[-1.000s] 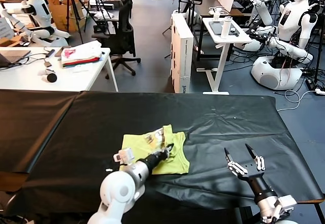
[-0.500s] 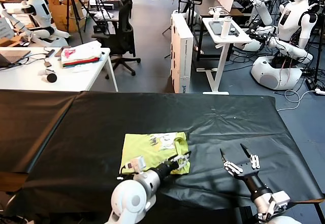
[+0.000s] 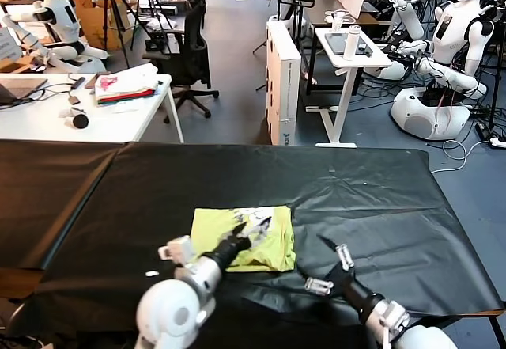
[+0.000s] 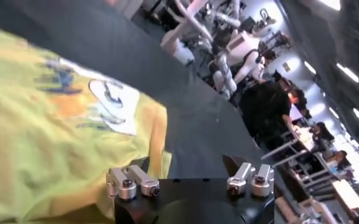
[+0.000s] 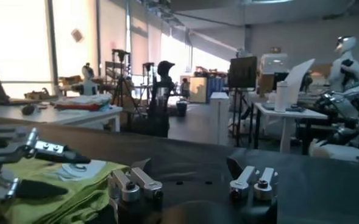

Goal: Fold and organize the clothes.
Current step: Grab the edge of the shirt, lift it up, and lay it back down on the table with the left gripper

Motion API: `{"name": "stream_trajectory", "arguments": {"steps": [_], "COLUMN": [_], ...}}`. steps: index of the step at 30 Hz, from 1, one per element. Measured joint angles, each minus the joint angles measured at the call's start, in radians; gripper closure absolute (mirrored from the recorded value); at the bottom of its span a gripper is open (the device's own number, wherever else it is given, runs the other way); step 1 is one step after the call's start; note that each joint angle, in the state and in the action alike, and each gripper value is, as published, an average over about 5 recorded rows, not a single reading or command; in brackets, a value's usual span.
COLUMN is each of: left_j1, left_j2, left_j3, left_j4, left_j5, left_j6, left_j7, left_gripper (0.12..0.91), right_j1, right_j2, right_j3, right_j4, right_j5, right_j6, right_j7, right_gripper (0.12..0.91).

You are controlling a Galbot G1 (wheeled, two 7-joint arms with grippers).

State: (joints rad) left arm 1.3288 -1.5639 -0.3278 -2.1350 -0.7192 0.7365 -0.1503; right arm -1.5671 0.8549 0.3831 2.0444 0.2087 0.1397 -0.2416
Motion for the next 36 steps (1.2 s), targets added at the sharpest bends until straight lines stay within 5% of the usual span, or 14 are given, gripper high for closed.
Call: {"name": "stream_trajectory", "arguments": {"steps": [7, 15, 23, 30, 36], "left_j1": [0.026, 0.042, 0.048, 0.057, 0.060], "left_j2": [0.088, 0.107, 0.107, 0.107, 0.106], "left_j3": [-0.106, -0.136, -0.138, -0.141, -0.141], "left_j4": [-0.055, -0.058, -0.051, -0.051, -0.050], "left_j5": [0.014, 0.041, 0.050, 0.058, 0.062], "left_j6": [0.000, 0.000, 0.000, 0.000, 0.000], "left_j7": [0.006, 0.015, 0.016, 0.018, 0.019], "left_gripper": [0.123, 0.123, 0.123, 0.123, 0.123], "right_j1": [0.120, 0.196, 0.240, 0.267, 0.266], "right_j2": [-0.105, -0.114, -0.109, -0.096, -0.099], "right_j3": [-0.112, -0.199, -0.257, -0.300, -0.300], "right_j4": [-0.039, -0.077, -0.106, -0.127, -0.128], "right_j5": [-0.125, -0.261, -0.294, -0.300, -0.296], "right_j6": [0.006, 0.017, 0.023, 0.024, 0.033], "right_j7": [-0.023, -0.037, -0.037, -0.036, -0.035], "right_gripper": [0.118, 0.162, 0.237, 0.364, 0.670]}}
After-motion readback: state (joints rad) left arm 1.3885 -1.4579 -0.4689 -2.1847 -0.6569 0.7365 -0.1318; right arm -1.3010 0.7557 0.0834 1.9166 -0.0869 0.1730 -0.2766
